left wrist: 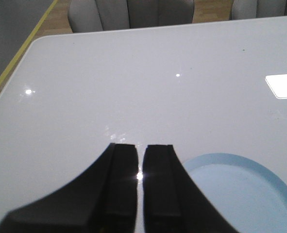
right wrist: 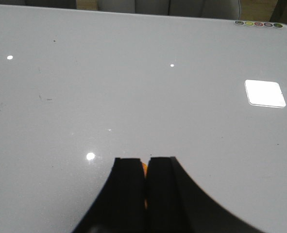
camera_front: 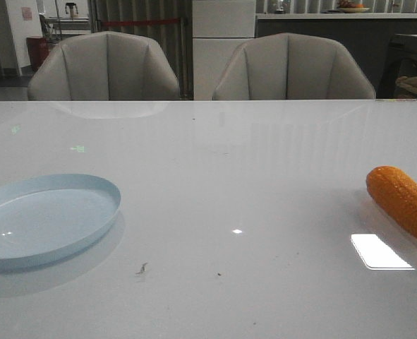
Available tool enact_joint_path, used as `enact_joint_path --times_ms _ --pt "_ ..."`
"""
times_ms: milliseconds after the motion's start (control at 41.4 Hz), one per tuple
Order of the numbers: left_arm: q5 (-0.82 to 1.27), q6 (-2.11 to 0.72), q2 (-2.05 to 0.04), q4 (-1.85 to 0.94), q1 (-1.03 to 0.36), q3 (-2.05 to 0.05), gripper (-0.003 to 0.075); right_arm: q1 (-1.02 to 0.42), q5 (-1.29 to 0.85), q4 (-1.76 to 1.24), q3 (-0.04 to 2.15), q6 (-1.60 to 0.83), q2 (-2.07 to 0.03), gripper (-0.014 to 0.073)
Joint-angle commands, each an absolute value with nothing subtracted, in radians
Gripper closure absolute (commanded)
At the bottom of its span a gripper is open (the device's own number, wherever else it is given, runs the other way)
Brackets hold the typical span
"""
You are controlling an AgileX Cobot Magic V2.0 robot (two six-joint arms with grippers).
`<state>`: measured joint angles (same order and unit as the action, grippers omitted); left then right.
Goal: Place corn on plate with both arms
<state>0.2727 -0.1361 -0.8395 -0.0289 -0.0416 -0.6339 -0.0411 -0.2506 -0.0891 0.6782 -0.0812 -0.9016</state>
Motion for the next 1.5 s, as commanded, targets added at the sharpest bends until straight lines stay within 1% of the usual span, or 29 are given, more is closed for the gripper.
enact_joint_path --times_ms 0,73,97,145,193,363,484,677,846,1040,1185,1306,1475 --pt "0.202 -0.132 -0.861 -0.040 -0.039 -0.672 0.0367 -0.036 -0.189 -0.084 0.716 -0.080 -0.905 0.0310" --pt "0.204 -0.132 -0.881 -0.040 -0.039 -0.672 0.0260 -0.036 -0.196 -0.084 0.716 -0.080 -0.913 0.0166" --pt "0.204 -0.132 -0.886 -0.040 -0.039 -0.672 0.0239 -0.036 -0.196 -0.084 0.716 -0.080 -0.915 0.0128" --pt "0.192 -0.132 -0.901 -0.040 -0.039 -0.672 0.0218 -0.036 -0.196 -0.084 0.716 -0.080 -0.920 0.0050" --pt "0.176 -0.132 -0.921 -0.040 -0.039 -0.672 0.0230 -0.036 -0.192 -0.084 0.716 -0.080 -0.928 0.0010" --pt "0.191 -0.132 -0.991 -0.098 -0.039 -0.672 0.0269 -0.036 -0.223 -0.085 0.716 -0.079 -0.934 0.0015" --pt "0.259 -0.132 -1.042 -0.134 -0.039 -0.711 0.0268 -0.036 -0.226 -0.090 0.716 -0.079 -0.934 0.0015" --pt "0.414 -0.132 -1.166 -0.169 -0.039 -0.860 0.0264 -0.036 -0.212 -0.090 0.718 -0.079 -0.934 0.0015" --pt "0.600 -0.124 -1.335 -0.175 -0.039 -1.017 0.0264 -0.036 -0.188 -0.090 0.718 -0.079 -0.934 0.0015" --pt "0.711 -0.044 -1.521 -0.178 -0.039 -1.147 0.0264 -0.036 -0.197 -0.090 0.718 -0.079 -0.934 0.0015" --pt "0.813 -0.042 -1.657 -0.178 -0.039 -1.233 0.0264 -0.036 -0.216 -0.090 0.718 -0.079 -0.934 0.0015" --pt "0.862 -0.044 -1.733 -0.171 -0.039 -1.275 0.0264 -0.036 -0.226 -0.090 0.718 -0.079 -0.934 0.0015" --pt "0.862 -0.044 -1.799 -0.168 -0.039 -1.290 0.0264 -0.036 -0.227 -0.090 0.718 -0.079 -0.934 0.0015"
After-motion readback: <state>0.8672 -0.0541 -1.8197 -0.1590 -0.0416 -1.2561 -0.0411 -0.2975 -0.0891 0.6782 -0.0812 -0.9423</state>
